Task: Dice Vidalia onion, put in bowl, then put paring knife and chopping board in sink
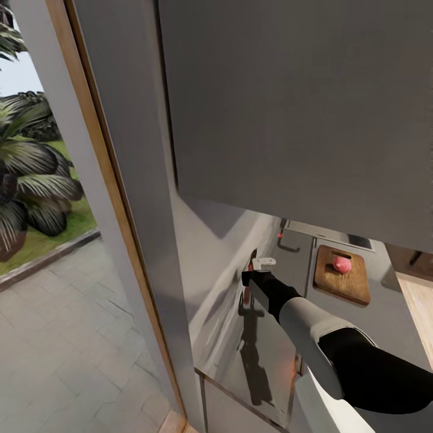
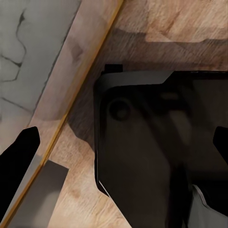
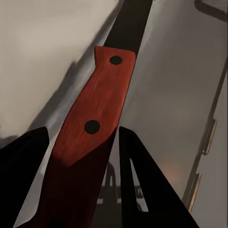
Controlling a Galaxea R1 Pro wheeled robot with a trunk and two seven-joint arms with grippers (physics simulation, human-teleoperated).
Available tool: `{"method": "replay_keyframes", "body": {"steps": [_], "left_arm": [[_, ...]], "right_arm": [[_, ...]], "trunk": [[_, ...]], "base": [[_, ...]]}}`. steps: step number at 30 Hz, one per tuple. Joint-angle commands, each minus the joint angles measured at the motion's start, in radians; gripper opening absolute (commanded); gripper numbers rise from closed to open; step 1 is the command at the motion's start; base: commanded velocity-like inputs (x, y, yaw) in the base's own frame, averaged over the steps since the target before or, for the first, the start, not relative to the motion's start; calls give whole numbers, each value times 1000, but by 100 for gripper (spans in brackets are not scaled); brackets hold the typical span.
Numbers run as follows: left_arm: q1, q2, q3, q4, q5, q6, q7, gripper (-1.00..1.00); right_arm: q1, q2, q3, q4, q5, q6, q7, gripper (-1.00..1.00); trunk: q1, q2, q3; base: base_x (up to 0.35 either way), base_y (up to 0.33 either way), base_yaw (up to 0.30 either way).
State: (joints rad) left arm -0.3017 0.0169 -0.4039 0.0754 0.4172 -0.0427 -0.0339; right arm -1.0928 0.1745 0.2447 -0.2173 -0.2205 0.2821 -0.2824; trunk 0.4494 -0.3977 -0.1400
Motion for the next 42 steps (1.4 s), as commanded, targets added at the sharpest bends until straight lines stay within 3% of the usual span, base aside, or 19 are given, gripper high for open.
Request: {"method": "replay_keyframes", "body": {"steps": [1, 25, 42], "left_arm": [[-27, 22, -21, 3, 9, -11, 3, 100], [-27, 23, -21, 3, 9, -11, 3, 100], [-27, 23, -21, 3, 9, -11, 3, 100]], "right_arm": [[-1, 0, 10, -2, -10, 5, -6, -100], [-1, 0, 10, -6, -10, 5, -7, -100], [-1, 0, 10, -11, -11, 5, -6, -100]], "trunk": [[1, -2, 0], [1, -2, 38], [1, -2, 65]], "base": [[0, 0, 0], [-4, -4, 0], [-165, -163, 0]]}}
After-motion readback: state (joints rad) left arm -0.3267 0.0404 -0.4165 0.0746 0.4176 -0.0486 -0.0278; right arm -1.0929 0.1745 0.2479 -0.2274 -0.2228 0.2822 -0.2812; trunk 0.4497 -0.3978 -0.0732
